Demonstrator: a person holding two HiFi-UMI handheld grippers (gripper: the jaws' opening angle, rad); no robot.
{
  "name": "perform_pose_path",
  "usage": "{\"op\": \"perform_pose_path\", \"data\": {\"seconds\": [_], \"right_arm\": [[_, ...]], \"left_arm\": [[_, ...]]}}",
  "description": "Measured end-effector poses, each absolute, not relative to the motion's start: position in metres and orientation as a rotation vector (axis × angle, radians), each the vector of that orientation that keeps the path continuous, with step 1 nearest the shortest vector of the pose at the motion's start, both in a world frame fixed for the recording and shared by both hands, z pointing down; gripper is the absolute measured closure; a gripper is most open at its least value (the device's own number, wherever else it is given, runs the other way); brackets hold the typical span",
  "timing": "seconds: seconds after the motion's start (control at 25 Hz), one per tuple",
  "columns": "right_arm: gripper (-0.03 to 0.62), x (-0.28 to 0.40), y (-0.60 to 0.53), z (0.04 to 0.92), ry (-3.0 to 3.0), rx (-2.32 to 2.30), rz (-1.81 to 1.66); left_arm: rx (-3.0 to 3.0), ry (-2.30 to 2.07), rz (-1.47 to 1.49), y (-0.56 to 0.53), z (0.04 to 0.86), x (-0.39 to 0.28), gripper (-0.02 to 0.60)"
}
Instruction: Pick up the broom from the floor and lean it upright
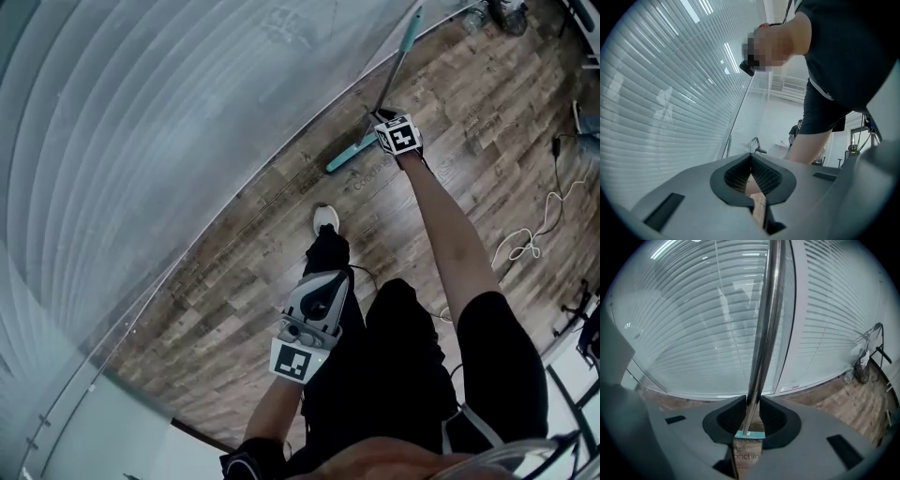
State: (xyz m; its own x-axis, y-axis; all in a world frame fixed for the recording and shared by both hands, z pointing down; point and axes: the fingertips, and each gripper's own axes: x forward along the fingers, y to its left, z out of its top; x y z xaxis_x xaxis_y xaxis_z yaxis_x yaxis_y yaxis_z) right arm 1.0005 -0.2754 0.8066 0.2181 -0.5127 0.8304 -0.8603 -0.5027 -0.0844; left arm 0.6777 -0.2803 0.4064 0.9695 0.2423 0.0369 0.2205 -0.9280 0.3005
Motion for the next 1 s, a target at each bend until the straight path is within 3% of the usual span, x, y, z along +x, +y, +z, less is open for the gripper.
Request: {"op": "perform_pose_path", "data": {"seconds": [0.48, 1.0], "right_arm": [[0.5, 1.028, -0.297, 0.772, -1.263, 2.004, 1.097], [0.441, 1.04, -0.298, 0.709, -1.274, 1.911, 1.097]], "left_arm": [[2.78, 0.237, 0.09, -0.292, 0.391, 0.655, 0.561], [2.769, 0.214, -0.031, -0.297, 0.348, 0.675, 0.561]]}}
